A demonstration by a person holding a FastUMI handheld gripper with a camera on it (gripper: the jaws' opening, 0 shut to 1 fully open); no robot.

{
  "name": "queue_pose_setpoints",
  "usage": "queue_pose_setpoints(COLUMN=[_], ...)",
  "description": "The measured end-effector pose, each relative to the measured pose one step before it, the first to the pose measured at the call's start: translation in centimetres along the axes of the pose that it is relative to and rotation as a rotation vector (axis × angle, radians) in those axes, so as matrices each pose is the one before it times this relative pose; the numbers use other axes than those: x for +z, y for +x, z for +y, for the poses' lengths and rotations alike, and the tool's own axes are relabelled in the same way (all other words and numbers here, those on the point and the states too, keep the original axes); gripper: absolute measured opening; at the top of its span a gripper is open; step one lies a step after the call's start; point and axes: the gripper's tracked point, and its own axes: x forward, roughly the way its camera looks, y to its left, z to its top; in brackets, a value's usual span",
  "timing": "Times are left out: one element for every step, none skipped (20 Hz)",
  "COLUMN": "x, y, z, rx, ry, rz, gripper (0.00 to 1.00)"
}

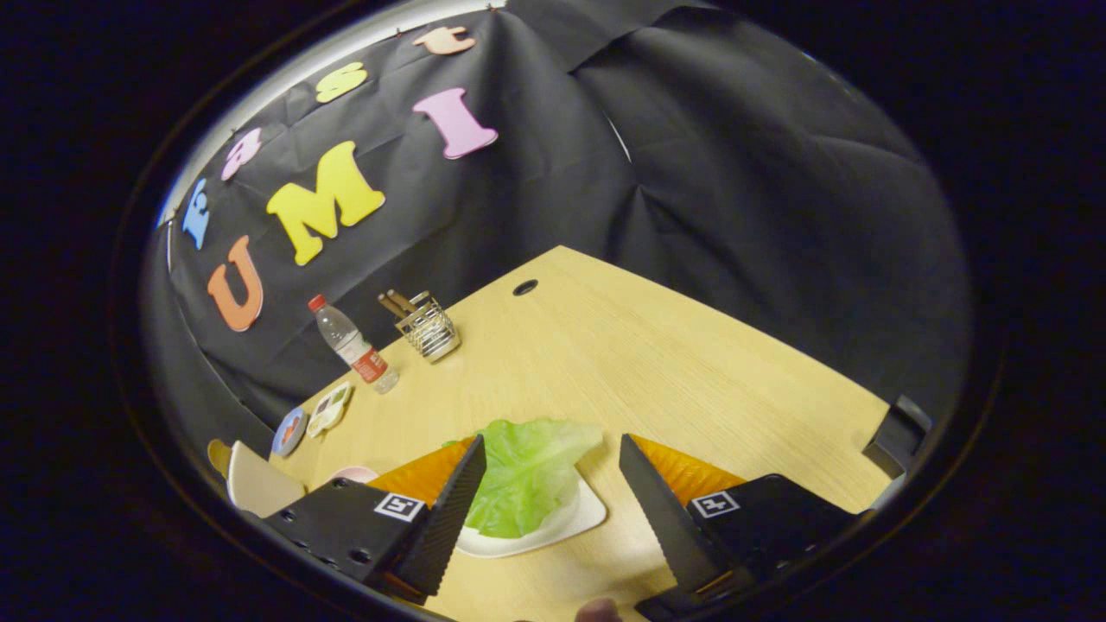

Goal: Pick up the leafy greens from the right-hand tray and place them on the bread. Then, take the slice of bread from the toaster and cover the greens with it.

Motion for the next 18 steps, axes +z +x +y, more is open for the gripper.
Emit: queue_pose_setpoints(x=[0.111, -0.046, -0.180, -0.208, -0.230, -0.098, -0.161, -0.085, -0.109, 0.298, 0.144, -0.136, -0.224, 0.106, 0.289, 0.368, 0.040, 0.050], y=[0.693, 0.557, 0.534, 0.464, 0.403, 0.452, 0.169, 0.396, 0.305, 0.203, 0.156, 0.088, 0.141, -0.115, 0.214, -0.181, -0.097, -0.262], z=[-0.217, -0.144, -0.266, -0.160, -0.208, -0.024, 0.036, -0.104, -0.036, -0.301, 0.148, -0.160, -0.318, 0.093, 0.110, 0.148, 0.096, 0.228], rx=[-0.00668, -0.00620, -0.00838, -0.00527, -0.00206, 0.00002, 0.00381, -0.00001, 0.00540, -0.00492, 0.00295, -0.01078, -0.01369, 0.00807, 0.01000, 0.00162, 0.00073, 0.00785], ry=[0.03054, 0.03185, 0.02713, 0.02832, 0.02890, 0.03312, 0.02264, 0.01483, 0.01184, 0.00893, 0.00817, -0.00057, 0.00025, 0.00289, -0.00060, -0.00824, -0.02007, -0.01942], rz=[0.00788, 0.01191, 0.01109, 0.01798, 0.01506, 0.01150, 0.01329, 0.01007, 0.00698, -0.00017, -0.00116, 0.00928, 0.00715, 0.00039, -0.00864, -0.00792, -0.00627, -0.01470], gripper=[0.96, 0.92, 0.88, 0.84, 0.80, 0.80, 0.80, 0.80, 0.80, 0.76, 0.66, 0.55, 0.44, 0.34, 0.23, 0.13, 0.02, 0.02])
